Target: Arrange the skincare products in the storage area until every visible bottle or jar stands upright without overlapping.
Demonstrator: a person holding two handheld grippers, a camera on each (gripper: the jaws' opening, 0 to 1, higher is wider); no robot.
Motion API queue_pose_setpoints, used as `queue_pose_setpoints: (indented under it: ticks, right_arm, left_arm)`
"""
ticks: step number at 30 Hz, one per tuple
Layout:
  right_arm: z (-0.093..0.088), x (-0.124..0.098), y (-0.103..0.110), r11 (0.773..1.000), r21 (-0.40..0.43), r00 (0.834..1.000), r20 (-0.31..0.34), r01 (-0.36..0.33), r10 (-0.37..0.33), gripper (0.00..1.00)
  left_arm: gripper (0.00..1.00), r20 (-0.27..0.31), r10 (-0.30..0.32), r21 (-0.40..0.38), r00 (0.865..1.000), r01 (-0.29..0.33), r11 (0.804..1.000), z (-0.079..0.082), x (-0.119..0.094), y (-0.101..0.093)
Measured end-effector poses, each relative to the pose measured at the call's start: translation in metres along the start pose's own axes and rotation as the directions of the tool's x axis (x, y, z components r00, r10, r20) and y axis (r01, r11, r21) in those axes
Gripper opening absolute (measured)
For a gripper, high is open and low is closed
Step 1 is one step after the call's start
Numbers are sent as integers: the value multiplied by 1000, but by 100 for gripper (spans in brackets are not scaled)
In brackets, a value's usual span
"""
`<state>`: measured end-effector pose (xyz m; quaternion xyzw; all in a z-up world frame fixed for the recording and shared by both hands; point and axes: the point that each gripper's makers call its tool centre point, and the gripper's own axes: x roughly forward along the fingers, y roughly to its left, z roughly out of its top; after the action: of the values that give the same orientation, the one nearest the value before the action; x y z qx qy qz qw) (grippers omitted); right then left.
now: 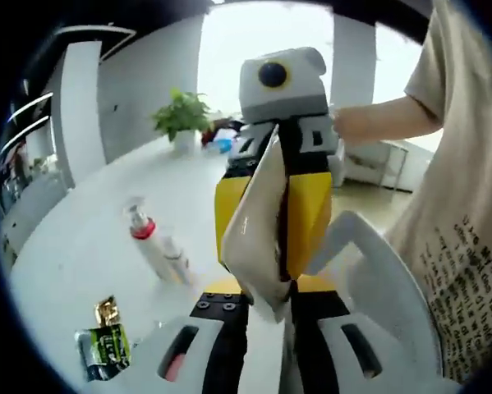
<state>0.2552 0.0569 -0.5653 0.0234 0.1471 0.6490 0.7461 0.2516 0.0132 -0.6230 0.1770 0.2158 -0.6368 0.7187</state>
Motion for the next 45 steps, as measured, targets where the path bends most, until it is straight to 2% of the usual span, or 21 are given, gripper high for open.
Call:
queue_pose_setpoints:
  ticks: [8, 12, 14, 19, 32, 45]
  right_arm:
    - [-23, 0, -15, 999, 2, 997, -54, 49, -49, 13]
    - [-40, 2, -23, 998, 0, 992, -108, 66, -65, 14]
    - [-47, 3, -26, 997, 3, 990, -121, 72, -71, 14]
    - [-59, 4, -30, 995, 34, 988, -131, 91, -86, 14]
    - [-72, 9, -36, 993, 64, 983, -159, 99, -88, 15]
    - [-70, 8, -40, 985, 103, 983, -130, 141, -128, 18]
  left_arm:
    - [14, -47, 2, 6, 999, -2, 1000, -18, 17, 9]
    - [14, -72, 10, 9, 997, -9, 1000, -29, 27, 12]
    - [14, -103, 14, 26, 995, -11, 1000, -37, 32, 13]
    - [14, -124, 1, 18, 992, 1, 1000, -48, 37, 14]
    - [14, -145, -8, 9, 989, 9, 1000, -61, 42, 17]
    - [14, -109, -9, 17, 994, 11, 1000, -60, 43, 19]
